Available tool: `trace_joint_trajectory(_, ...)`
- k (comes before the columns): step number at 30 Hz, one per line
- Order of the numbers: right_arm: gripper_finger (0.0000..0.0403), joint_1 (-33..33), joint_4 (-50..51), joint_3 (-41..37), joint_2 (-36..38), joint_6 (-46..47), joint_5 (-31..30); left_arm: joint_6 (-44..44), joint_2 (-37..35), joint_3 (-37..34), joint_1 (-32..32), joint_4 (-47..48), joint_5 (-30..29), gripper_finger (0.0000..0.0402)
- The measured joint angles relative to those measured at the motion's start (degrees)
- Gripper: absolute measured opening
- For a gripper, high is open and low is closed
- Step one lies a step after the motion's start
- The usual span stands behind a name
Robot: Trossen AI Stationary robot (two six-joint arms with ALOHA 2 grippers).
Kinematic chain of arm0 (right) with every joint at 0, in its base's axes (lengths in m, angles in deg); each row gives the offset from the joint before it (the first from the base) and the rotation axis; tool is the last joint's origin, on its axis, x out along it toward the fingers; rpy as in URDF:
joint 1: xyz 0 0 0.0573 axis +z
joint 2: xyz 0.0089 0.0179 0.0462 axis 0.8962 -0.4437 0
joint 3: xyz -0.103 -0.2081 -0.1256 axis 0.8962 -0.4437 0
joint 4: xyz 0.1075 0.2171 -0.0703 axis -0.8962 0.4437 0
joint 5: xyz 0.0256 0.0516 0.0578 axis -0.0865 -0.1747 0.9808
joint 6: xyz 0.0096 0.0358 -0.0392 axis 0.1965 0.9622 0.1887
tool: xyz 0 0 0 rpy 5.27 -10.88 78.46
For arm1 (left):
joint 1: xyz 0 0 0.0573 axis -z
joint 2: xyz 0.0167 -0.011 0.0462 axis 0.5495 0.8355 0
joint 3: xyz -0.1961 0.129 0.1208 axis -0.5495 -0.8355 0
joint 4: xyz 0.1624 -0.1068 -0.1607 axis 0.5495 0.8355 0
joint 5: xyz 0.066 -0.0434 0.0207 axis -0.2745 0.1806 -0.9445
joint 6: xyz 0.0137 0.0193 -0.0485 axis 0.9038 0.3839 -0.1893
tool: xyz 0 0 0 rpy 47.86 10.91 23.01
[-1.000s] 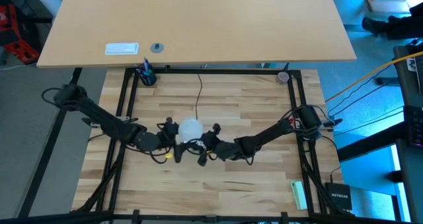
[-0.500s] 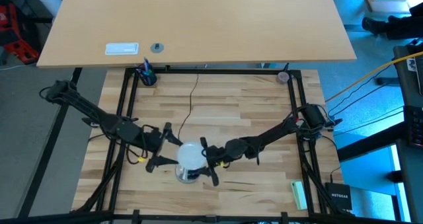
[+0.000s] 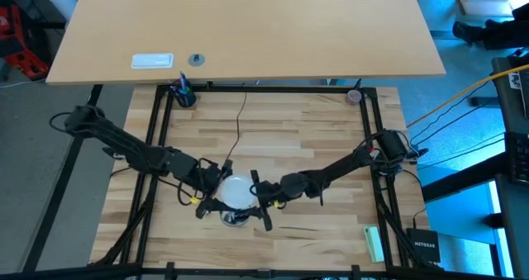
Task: Screw lightbulb
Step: Remove the lightbulb from the lamp
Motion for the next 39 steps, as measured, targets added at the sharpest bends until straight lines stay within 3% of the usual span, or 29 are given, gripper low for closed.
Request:
trace_joint_trajectory(3, 0.0169, 0.03, 1.71, 0.0, 0.0, 0.04, -1.48, -0.07, -1.2, 0.2, 0.46, 1.48, 0.05, 0.0248)
trace_joint_trajectory(8, 0.0169, 0.09, 3.02, 0.0, 0.0, 0.38, -5.0, -0.11, -1.11, 0.23, 0.66, 2.34, -2.66, 0.0147)
trace_joint_trajectory(11, 0.0169, 0.11, 4.16, 0.0, 0.0, 0.78, -8.85, -0.35, -1.01, 0.23, 1.08, 3.92, -6.68, 0.0146)
trace_joint_trajectory(13, 0.0169, 0.2, 5.75, 0.0, 0.0, 1.6, -14.08, -1.63, -1.01, 0.23, 1.96, 5.27, -13.05, 0.0146)
trace_joint_trajectory(18, 0.0169, 0.2, 11.2, 0.07, 0.0, 2.77, -32.06, -4.08, -0.09, 0.2, 5.2, 8.39, -36.68, 0.0146)
trace_joint_trajectory(23, 0.0169, 0.1, 13.04, 0.09, 0.0, 0.7, -42.06, -8.53, 3.14, 0.14, 6.03, 5.94, -51.18, 0.0146)
trace_joint_trajectory(28, 0.0169, 0.07, 14.2, -0.06, -0.02, 0.48, -42.96, -9.29, 5.74, 0.16, 5.4, 3.3, -52.63, 0.0149)
trace_joint_trajectory(33, 0.0169, -0.04, 14.53, -0.04, -0.02, -0.24, -41.79, -7.37, 4.59, 0.2, 6.45, 3.41, -51.29, 0.0223)
trace_joint_trajectory(39, 0.0169, -0.07, 13.94, -0.02, 2.02, -0.37, -34.12, -5.81, -2.75, 0.25, 9.71, 11.34, -46.05, 0.0281)
